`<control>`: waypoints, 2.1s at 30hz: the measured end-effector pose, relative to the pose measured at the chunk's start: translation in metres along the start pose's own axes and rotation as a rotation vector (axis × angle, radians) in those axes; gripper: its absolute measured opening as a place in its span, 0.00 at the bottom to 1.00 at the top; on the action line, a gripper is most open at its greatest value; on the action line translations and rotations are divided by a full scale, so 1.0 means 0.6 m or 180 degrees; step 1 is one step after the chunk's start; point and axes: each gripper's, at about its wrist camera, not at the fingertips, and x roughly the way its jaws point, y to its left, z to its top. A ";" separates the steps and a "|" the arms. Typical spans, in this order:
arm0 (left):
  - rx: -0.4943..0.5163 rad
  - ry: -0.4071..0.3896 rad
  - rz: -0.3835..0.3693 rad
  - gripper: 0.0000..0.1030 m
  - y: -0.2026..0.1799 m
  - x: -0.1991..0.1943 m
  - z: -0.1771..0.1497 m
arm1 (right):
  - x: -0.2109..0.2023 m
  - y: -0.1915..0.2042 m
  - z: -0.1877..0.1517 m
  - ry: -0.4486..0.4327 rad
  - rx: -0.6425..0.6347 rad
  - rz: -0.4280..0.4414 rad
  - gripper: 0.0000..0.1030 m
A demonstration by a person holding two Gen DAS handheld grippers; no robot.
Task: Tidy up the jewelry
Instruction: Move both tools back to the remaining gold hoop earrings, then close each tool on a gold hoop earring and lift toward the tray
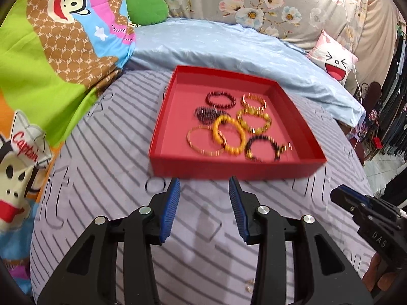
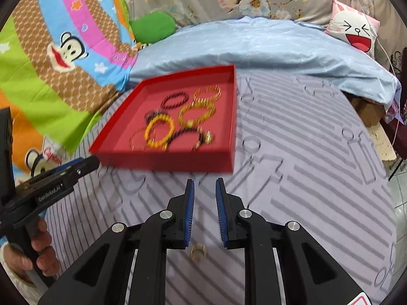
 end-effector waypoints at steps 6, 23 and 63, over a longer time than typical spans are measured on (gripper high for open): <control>0.0043 0.0116 0.0003 0.37 -0.007 -0.008 -0.044 | 0.007 0.013 -0.052 0.0179 -0.0041 0.0018 0.17; 0.0119 0.0306 -0.0082 0.43 -0.024 -0.027 -0.115 | 0.026 0.015 -0.081 0.0257 -0.0136 -0.0117 0.20; 0.0468 0.0404 -0.0188 0.20 -0.077 -0.008 -0.155 | 0.020 0.017 -0.098 0.0249 -0.0131 -0.0172 0.15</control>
